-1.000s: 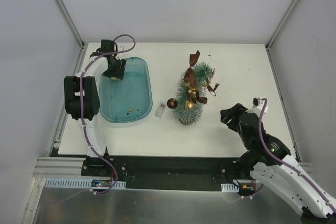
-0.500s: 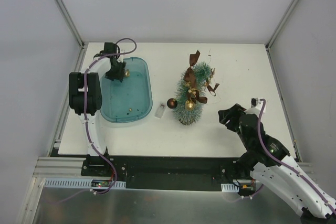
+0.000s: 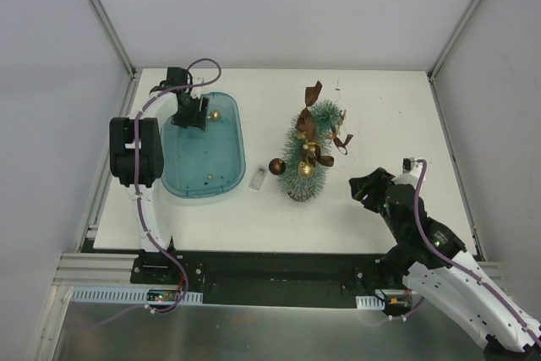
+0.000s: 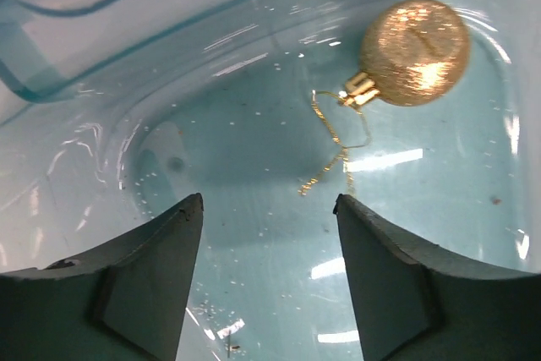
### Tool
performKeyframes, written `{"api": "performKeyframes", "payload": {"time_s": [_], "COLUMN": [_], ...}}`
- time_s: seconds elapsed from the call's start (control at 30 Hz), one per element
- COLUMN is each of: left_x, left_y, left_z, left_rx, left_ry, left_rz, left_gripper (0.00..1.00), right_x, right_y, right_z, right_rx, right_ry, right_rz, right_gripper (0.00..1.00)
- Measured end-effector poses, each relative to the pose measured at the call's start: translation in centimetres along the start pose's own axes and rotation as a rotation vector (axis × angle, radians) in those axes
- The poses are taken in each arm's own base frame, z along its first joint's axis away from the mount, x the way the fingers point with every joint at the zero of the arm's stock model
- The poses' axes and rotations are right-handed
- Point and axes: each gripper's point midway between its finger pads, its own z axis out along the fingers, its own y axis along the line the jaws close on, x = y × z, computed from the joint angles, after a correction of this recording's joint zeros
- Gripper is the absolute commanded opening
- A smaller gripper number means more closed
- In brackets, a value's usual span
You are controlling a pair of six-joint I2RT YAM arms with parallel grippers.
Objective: Decorate the small christmas tree
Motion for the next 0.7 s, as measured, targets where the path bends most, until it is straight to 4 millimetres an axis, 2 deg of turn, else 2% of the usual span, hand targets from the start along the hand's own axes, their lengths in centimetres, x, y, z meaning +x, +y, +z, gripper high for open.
{"api": "performKeyframes", "payload": {"time_s": [0.27, 0.5, 0.6, 0.7], "left_x": [-1.5, -5.3, -6.2, -6.0], "left_y": [-2.6, -5.1, -5.6, -5.9], "left_z": [-1.1, -2.3, -2.2, -1.3], "left_rx": [0.103, 0.133, 0.132, 0.133], "left_ry": [-0.046, -0.131, -0.15, -0.139], "left_rz": [-0.01, 0.052, 0.071, 0.079], "left_gripper": [0.71, 0.7, 0.68, 0.65], "right_x": [0.3, 0.4, 0.4, 0.4], "right_y": [0.0, 0.4, 0.4, 0.5], "right_z": [0.2, 0.3, 0.3, 0.3], "right_rx": [-0.005, -0.019, -0.019, -0.022], "right_ry": [0.005, 0.011, 0.013, 0.012], "right_rz": [0.001, 0.004, 0.004, 0.005], "right_gripper": [0.58, 0.58, 0.57, 0.57]}}
